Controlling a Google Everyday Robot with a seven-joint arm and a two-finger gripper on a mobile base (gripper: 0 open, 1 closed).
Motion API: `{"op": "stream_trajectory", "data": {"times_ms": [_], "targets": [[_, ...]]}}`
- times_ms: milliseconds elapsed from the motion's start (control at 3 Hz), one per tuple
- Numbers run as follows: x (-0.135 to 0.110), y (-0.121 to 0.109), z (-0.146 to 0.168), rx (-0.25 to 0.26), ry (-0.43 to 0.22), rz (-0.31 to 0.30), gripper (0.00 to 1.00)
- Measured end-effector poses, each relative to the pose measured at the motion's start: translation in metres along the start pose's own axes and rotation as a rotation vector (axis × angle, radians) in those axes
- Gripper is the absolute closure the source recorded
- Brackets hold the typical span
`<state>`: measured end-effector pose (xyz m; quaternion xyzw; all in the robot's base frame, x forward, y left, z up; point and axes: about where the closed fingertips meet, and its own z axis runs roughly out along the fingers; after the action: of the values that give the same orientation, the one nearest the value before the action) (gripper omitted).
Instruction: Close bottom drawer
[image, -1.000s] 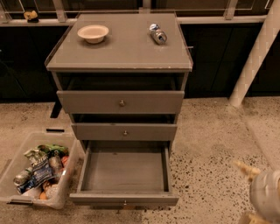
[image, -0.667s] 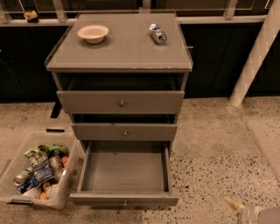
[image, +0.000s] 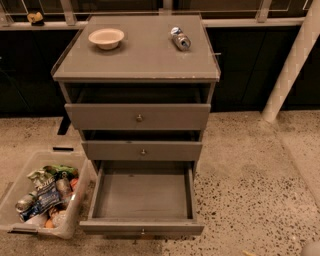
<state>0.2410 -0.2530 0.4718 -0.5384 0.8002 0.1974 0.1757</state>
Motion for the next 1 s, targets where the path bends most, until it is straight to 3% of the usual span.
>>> {"op": "stream_trajectory", "data": {"times_ms": [667, 1000], "targets": [[-0.001, -0.028, 0.121, -0.205, -0.106, 0.046, 0.0], [0.001, -0.02, 0.141, -0.241, -0.122, 0.062, 0.0]]}}
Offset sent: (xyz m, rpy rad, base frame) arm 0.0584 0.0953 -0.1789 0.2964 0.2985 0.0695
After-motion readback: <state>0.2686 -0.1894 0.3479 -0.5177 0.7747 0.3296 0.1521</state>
